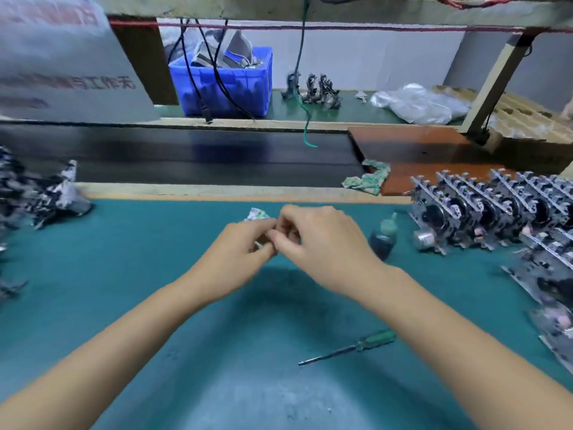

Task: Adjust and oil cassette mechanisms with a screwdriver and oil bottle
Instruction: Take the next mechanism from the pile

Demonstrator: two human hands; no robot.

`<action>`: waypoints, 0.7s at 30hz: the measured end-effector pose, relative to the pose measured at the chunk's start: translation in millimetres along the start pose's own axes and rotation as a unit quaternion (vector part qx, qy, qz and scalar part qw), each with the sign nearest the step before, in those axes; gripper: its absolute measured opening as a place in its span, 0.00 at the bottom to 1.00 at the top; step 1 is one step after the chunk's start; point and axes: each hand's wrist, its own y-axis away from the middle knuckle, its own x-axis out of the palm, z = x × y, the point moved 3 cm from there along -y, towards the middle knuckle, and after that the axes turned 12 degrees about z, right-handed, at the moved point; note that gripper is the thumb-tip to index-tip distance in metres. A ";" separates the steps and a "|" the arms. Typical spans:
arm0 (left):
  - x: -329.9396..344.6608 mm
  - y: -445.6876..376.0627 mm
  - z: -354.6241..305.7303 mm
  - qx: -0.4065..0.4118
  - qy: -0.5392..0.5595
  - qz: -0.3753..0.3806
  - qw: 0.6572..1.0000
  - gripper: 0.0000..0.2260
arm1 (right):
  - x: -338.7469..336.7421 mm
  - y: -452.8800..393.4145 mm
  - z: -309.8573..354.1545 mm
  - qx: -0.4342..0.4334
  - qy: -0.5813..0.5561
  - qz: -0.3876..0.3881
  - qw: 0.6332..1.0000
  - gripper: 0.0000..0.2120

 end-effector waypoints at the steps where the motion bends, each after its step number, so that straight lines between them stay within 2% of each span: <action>1: -4.3 20.4 15.3 -0.028 -0.002 -0.012 1.000 0.17 | 15.3 -7.3 15.0 -0.021 -0.005 0.026 0.999 0.09; 4: -27.3 76.7 53.1 -0.113 -0.066 -0.031 0.991 0.14 | 57.1 -29.8 64.9 -0.099 -0.022 0.085 0.991 0.09; 6: -47.7 115.4 74.3 -0.192 -0.152 -0.037 0.969 0.10 | 80.5 -43.9 101.3 -0.149 -0.037 0.113 0.982 0.08; 8: -71.9 152.9 86.0 -0.245 -0.260 -0.069 0.931 0.07 | 100.2 -57.4 138.0 -0.196 -0.068 0.137 0.969 0.05; 10: -96.7 183.5 90.9 -0.233 -0.368 -0.118 0.893 0.03 | 115.7 -70.7 174.3 -0.240 -0.102 0.146 0.954 0.08; 12: -123.2 210.5 98.7 -0.239 -0.436 -0.181 0.849 0.12 | 126.4 -87.8 206.9 -0.270 -0.105 0.125 0.949 0.14; 14: -151.7 233.6 109.5 -0.290 -0.461 -0.237 0.805 0.18 | 132.1 -108.3 235.9 -0.288 -0.077 0.076 0.951 0.18; 16: -170.8 252.0 123.1 -0.356 -0.449 -0.252 0.780 0.24 | 136.2 -128.0 258.1 -0.304 -0.016 0.033 0.952 0.20; 19: -182.6 266.3 142.3 -0.429 -0.417 -0.202 0.775 0.24 | 145.4 -147.7 275.4 -0.341 0.120 0.015 0.932 0.20; 21: -181.8 268.1 149.9 -0.444 -0.387 -0.168 0.791 0.22 | 147.8 -153.6 277.9 -0.351 0.152 0.006 0.924 0.17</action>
